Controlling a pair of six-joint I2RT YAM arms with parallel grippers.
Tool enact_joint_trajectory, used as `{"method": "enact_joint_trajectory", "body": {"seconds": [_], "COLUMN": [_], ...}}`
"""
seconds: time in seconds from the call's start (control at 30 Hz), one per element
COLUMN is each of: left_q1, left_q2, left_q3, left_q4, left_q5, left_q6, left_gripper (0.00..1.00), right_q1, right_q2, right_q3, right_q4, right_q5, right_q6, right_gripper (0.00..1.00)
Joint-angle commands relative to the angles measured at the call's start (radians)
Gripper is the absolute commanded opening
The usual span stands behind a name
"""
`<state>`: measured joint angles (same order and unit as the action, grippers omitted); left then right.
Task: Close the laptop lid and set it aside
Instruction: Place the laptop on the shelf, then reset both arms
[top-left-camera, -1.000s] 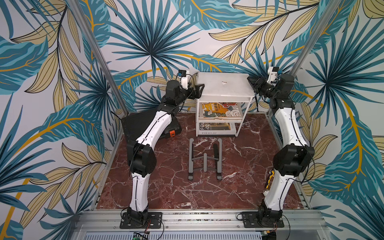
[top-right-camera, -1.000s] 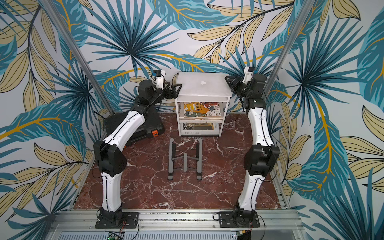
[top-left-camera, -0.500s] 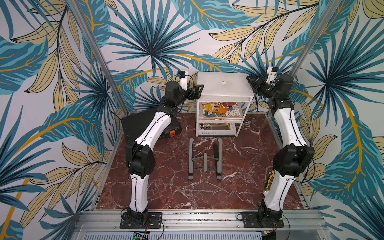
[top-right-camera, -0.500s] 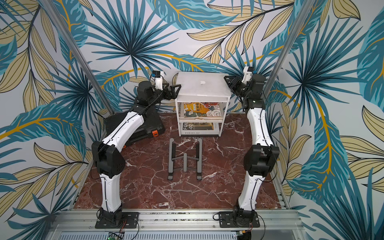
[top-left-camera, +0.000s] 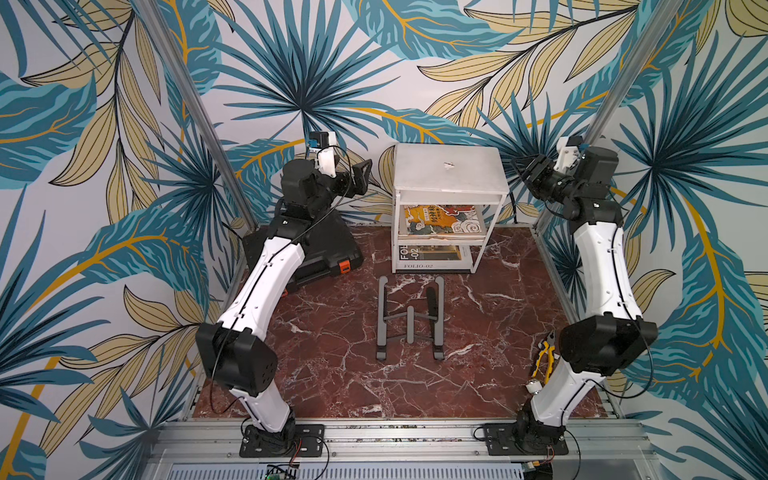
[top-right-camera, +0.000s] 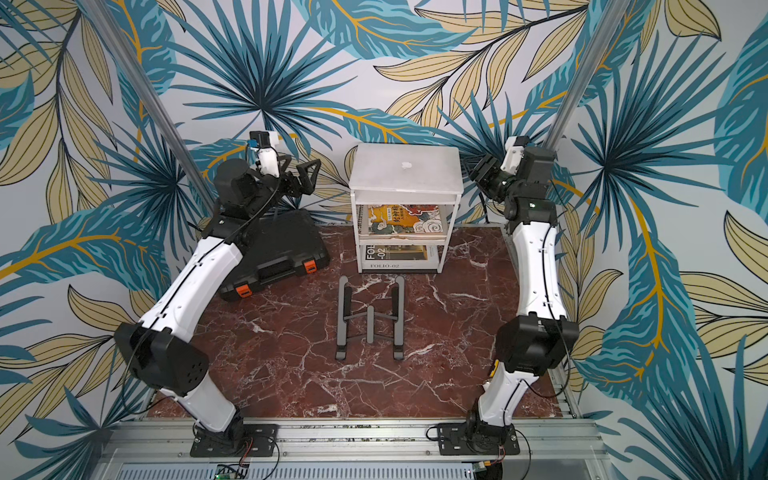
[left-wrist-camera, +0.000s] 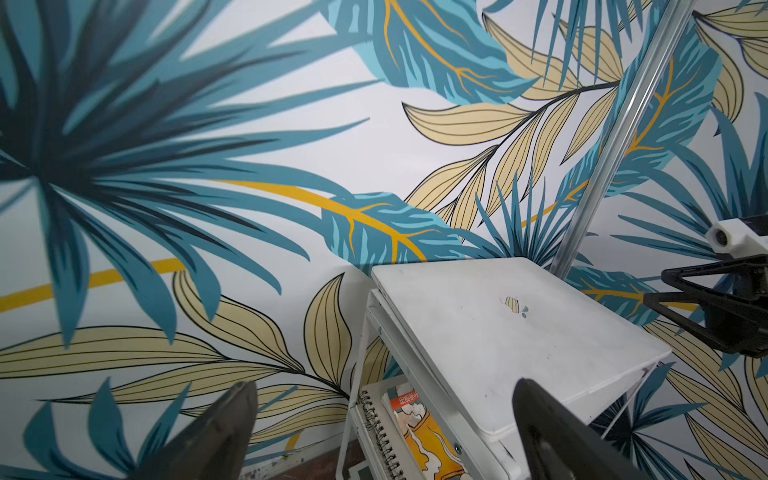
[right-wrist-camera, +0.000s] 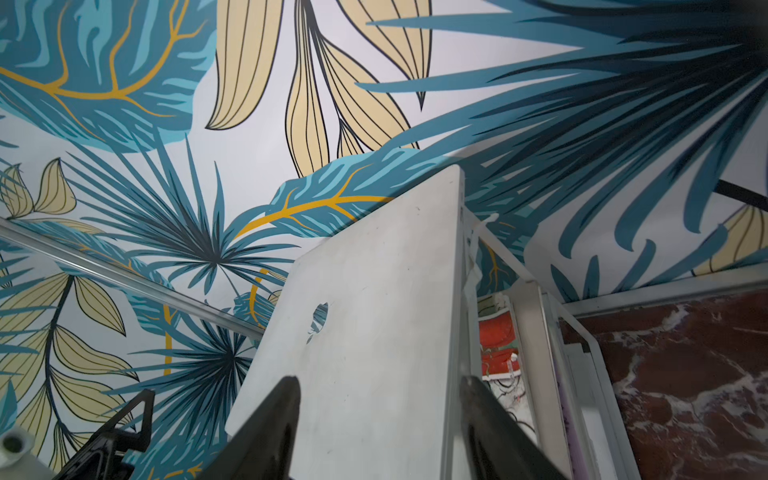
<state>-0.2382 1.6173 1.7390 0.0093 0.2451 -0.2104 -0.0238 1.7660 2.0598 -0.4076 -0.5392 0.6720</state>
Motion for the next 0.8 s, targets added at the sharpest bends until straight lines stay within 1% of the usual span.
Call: {"method": "enact_joint_trajectory", "body": {"seconds": [0.0,0.07,0.13,0.17,0.23,0.27,0.3,0.4,0.43,0.5,0.57,0.63,0.77], "left_q1": [-0.006,-0.007,-0.009,-0.011,-0.015,-0.016,-0.018,-0.019,-0.019,-0.019,-0.019,-0.019,-0.019], "left_q2": [-0.175,-0.291,-0.416,-0.495,-0.604,-0.656,-0.704,-0.832,-0.863,-0.905,-0.913,-0.902,-0.84], "left_q3": [-0.162,-0.302,-0.457,-0.558,-0.696,-0.759,-0.824,-1.047,-1.132,-1.289,-1.414,-1.476,-1.532], "left_q4": [0.022,0.045,0.092,0.117,0.132,0.133,0.138,0.216,0.272,0.399,0.505,0.549,0.593], "left_q5": [-0.056,-0.099,-0.152,-0.18,-0.232,-0.26,-0.286,-0.376,-0.409,-0.473,-0.531,-0.56,-0.637], "left_q6": [0.093,0.118,0.144,0.168,0.209,0.224,0.243,0.279,0.29,0.288,0.272,0.27,0.3], "left_gripper": [1.0,1.0,1.0,1.0,1.0,1.0,1.0,1.0,1.0,1.0,1.0,1.0,1.0], "right_q1": [0.001,0.001,0.002,0.001,0.002,0.002,0.003,0.002,0.002,0.002,0.002,0.002,0.002], "right_q2": [-0.164,-0.28,-0.409,-0.495,-0.614,-0.683,-0.735,-0.864,-0.892,-0.923,-0.929,-0.92,-0.892], "right_q3": [-0.125,-0.27,-0.45,-0.592,-0.805,-0.896,-0.988,-1.274,-1.334,-1.478,-1.559,-1.617,-1.697], "right_q4": [-0.08,-0.058,0.015,0.074,0.164,0.234,0.281,0.437,0.49,0.613,0.69,0.731,0.823], "right_q5": [0.072,0.092,0.125,0.159,0.234,0.271,0.316,0.427,0.466,0.514,0.548,0.592,0.658], "right_q6": [-0.115,-0.147,-0.173,-0.209,-0.255,-0.279,-0.309,-0.41,-0.426,-0.457,-0.474,-0.491,-0.532], "right_gripper": [0.71,0.74,0.77,0.79,0.81,0.86,0.92,0.98,0.99,1.0,0.99,0.99,0.99]}}
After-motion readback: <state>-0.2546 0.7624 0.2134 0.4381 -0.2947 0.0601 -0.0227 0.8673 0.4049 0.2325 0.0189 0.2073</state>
